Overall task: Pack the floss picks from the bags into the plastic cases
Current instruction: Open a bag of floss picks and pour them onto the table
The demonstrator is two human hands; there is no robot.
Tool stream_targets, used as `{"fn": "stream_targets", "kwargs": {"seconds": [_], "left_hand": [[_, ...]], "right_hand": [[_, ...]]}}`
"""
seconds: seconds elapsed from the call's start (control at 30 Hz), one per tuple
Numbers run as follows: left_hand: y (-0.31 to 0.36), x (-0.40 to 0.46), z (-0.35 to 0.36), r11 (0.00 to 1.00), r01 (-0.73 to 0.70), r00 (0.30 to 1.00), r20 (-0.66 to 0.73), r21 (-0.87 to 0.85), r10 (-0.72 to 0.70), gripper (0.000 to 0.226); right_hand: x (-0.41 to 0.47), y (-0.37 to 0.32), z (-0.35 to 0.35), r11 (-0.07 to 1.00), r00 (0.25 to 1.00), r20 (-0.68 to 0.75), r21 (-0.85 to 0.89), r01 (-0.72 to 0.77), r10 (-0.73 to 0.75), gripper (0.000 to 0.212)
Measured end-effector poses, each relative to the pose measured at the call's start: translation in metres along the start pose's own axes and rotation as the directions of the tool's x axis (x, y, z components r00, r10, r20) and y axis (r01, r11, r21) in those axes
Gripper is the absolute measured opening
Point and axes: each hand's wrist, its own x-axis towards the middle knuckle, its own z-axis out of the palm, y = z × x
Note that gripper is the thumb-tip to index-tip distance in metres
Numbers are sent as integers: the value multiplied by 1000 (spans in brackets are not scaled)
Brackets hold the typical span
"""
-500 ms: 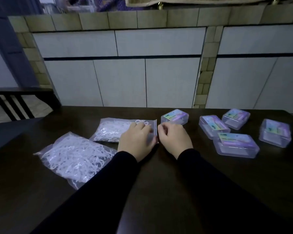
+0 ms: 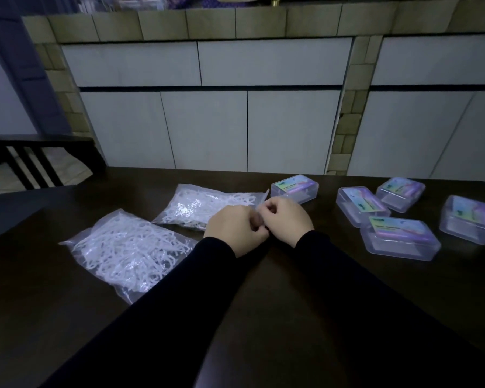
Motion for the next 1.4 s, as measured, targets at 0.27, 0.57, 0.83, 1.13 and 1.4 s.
{"fn": "stream_targets", "kwargs": {"seconds": [0.27,0.57,0.83,1.13,1.4], "left_hand": [[-4,-26,-28,990,12,1000,23,-143,-9,24],[5,-40,-29,741,7,986,-120,-671,-118,24],[10,-40,-22,718,5,975,-155,-696,-157,20],[19,-38,-30,711,9,957,-200,-703,-211,25],[21,-38,-25,841,-7,961,-236,-541,-144,12]], "right_hand": [[-40,-15,-1,673,989,105,740,-10,-101,27],[-65,-21,-6,521,949,254,845,-122,-189,34],[-73,-24,-12,615,974,178,786,-56,-139,30],[-73,-19,-14,703,992,127,708,-74,-23,28],[-70,-12,-11,800,989,-22,585,133,-149,24]]}}
